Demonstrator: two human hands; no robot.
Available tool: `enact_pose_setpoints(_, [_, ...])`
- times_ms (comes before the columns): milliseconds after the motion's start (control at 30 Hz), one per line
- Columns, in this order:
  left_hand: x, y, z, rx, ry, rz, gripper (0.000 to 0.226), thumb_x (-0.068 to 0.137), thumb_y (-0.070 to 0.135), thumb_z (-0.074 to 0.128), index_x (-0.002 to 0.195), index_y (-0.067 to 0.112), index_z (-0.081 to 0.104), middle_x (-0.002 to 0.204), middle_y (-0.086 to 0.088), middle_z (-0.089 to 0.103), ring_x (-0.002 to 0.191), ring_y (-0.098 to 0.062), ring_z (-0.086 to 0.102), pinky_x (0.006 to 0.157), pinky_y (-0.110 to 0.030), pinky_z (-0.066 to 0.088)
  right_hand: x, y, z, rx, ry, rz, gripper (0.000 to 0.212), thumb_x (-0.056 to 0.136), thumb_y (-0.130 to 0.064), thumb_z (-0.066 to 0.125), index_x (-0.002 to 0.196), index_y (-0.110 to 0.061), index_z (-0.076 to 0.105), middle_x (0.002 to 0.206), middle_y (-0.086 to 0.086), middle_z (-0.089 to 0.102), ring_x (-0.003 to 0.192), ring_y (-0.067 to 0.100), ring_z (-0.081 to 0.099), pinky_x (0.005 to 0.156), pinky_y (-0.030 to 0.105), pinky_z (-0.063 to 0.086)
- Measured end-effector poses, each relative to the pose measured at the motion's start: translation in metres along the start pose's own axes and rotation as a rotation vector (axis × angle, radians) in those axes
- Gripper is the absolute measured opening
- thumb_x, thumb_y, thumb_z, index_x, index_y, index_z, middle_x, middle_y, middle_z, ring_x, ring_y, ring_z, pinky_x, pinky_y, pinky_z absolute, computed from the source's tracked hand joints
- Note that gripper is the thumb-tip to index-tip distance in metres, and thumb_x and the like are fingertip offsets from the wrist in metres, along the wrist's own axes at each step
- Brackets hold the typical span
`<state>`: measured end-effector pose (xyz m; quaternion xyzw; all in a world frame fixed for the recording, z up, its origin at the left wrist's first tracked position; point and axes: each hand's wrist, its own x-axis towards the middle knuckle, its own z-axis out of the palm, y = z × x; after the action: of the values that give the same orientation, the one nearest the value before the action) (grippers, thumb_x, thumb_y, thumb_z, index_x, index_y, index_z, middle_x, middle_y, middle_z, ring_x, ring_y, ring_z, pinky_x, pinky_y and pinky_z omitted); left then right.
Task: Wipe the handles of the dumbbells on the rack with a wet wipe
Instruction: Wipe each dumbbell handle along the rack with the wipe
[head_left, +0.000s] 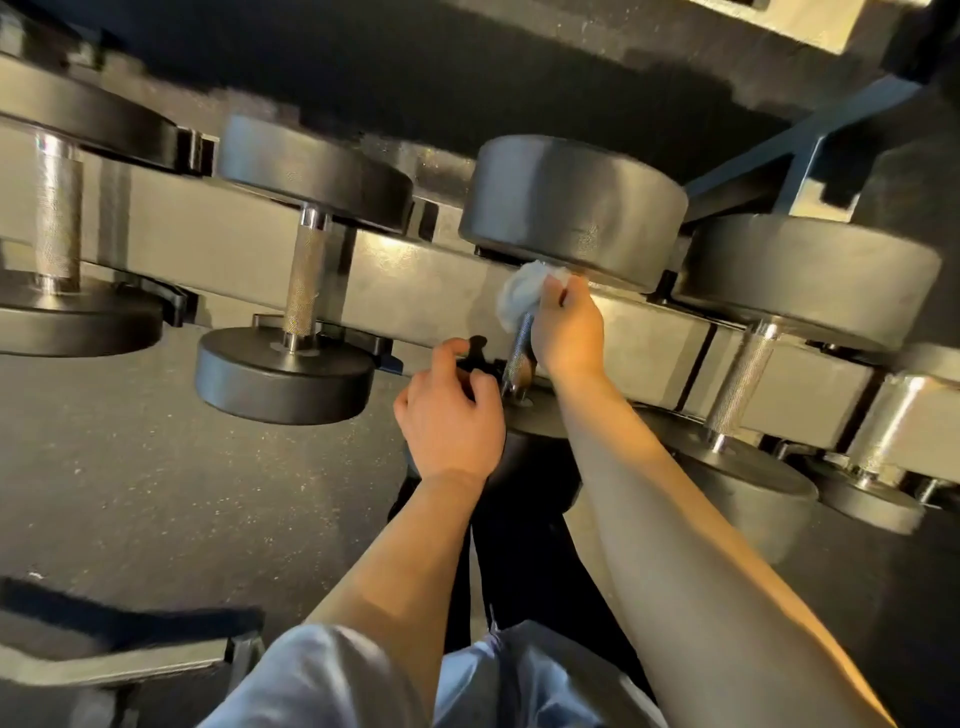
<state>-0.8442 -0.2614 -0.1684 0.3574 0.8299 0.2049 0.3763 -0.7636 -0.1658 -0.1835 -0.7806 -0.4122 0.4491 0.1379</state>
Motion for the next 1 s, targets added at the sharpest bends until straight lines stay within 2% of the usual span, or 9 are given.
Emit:
enact_pose_setpoints(133, [0.002, 0.000, 0.001, 0.025, -0.009, -0.004, 0.027, 0.092, 0.018, 0.048, 0.118, 0.020, 0.054, 0.079, 0.007, 0.052, 0.082, -0.015, 0.045, 0.099, -0.046, 0.036, 0.015, 0.001, -0.008, 0.142, -0.241, 0.128, 0.031, 0.102, -0.033, 0.033, 0.122, -0.014, 0.049, 0.102, 0.001, 0.053, 0.096, 0.017, 0.049, 0.080, 0.027, 0.040])
enact_pose_setpoints(233, [0.002, 0.001, 0.001, 0.039, -0.016, -0.002, 0.028, 0.092, 0.019, 0.047, 0.118, 0.021, 0.054, 0.078, 0.008, 0.050, 0.083, -0.018, 0.049, 0.099, -0.048, 0.037, 0.018, 0.003, -0.015, 0.112, -0.295, 0.113, 0.031, 0.101, -0.039, 0.035, 0.118, -0.016, 0.049, 0.107, 0.004, 0.055, 0.102, 0.020, 0.051, 0.089, 0.031, 0.037])
enact_pose_setpoints(367, [0.002, 0.002, 0.000, 0.044, -0.029, 0.007, 0.029, 0.091, 0.020, 0.045, 0.119, 0.020, 0.055, 0.075, 0.012, 0.046, 0.088, -0.024, 0.054, 0.099, -0.049, 0.037, -0.004, 0.004, -0.019, -0.118, -0.367, 0.069, 0.044, 0.103, -0.036, 0.032, 0.134, -0.006, 0.041, 0.123, 0.012, 0.054, 0.098, 0.018, 0.047, 0.080, 0.024, 0.031])
enact_pose_setpoints(433, [0.002, 0.002, -0.001, 0.049, -0.041, 0.001, 0.029, 0.092, 0.017, 0.048, 0.120, 0.019, 0.055, 0.079, 0.008, 0.050, 0.092, -0.027, 0.055, 0.099, -0.049, 0.036, -0.020, 0.011, -0.018, -0.257, -0.433, 0.072, 0.044, 0.104, -0.034, 0.032, 0.136, -0.006, 0.039, 0.130, 0.014, 0.052, 0.108, 0.024, 0.050, 0.080, 0.024, 0.029])
enact_pose_setpoints(633, [0.003, 0.002, -0.002, 0.059, -0.078, 0.000, 0.030, 0.093, 0.016, 0.047, 0.122, 0.017, 0.054, 0.073, 0.018, 0.040, 0.093, -0.025, 0.053, 0.100, -0.050, 0.035, -0.020, 0.026, -0.017, -0.543, -0.572, 0.094, 0.049, 0.103, -0.040, 0.030, 0.140, -0.010, 0.040, 0.139, 0.014, 0.046, 0.123, 0.027, 0.046, 0.095, 0.033, 0.034])
enact_pose_setpoints(733, [0.003, 0.000, -0.001, 0.061, -0.085, 0.006, 0.034, 0.091, 0.023, 0.041, 0.122, 0.018, 0.053, 0.073, 0.019, 0.039, 0.089, -0.022, 0.051, 0.099, -0.048, 0.037, -0.008, 0.026, -0.025, -0.371, -0.546, 0.057, 0.045, 0.099, -0.036, 0.044, 0.135, -0.008, 0.045, 0.136, 0.012, 0.048, 0.114, 0.022, 0.048, 0.090, 0.027, 0.035])
enact_pose_setpoints(800, [0.004, 0.000, -0.001, 0.061, -0.084, 0.008, 0.040, 0.086, 0.028, 0.036, 0.122, 0.019, 0.054, 0.074, 0.016, 0.041, 0.089, -0.023, 0.051, 0.098, -0.047, 0.037, 0.002, 0.021, -0.030, -0.227, -0.435, 0.045, 0.054, 0.095, -0.038, 0.053, 0.137, -0.005, 0.043, 0.145, 0.006, 0.037, 0.125, 0.022, 0.042, 0.102, 0.029, 0.034])
enact_pose_setpoints(900, [0.004, 0.000, -0.001, 0.071, -0.090, -0.010, 0.032, 0.092, 0.021, 0.043, 0.123, 0.019, 0.053, 0.078, 0.011, 0.044, 0.091, -0.022, 0.051, 0.100, -0.045, 0.035, 0.008, 0.013, -0.028, -0.264, -0.420, 0.031, 0.053, 0.100, -0.043, 0.039, 0.134, -0.004, 0.048, 0.152, 0.006, 0.028, 0.135, 0.022, 0.033, 0.109, 0.030, 0.026])
enact_pose_setpoints(1000, [0.003, -0.001, -0.002, 0.057, -0.091, 0.015, 0.037, 0.089, 0.027, 0.038, 0.121, 0.018, 0.053, 0.075, 0.018, 0.040, 0.086, -0.015, 0.044, 0.099, -0.043, 0.035, -0.009, 0.021, -0.028, -0.509, -0.532, 0.031, 0.052, 0.103, -0.043, 0.023, 0.132, -0.010, 0.052, 0.136, 0.012, 0.048, 0.122, 0.028, 0.047, 0.095, 0.030, 0.036])
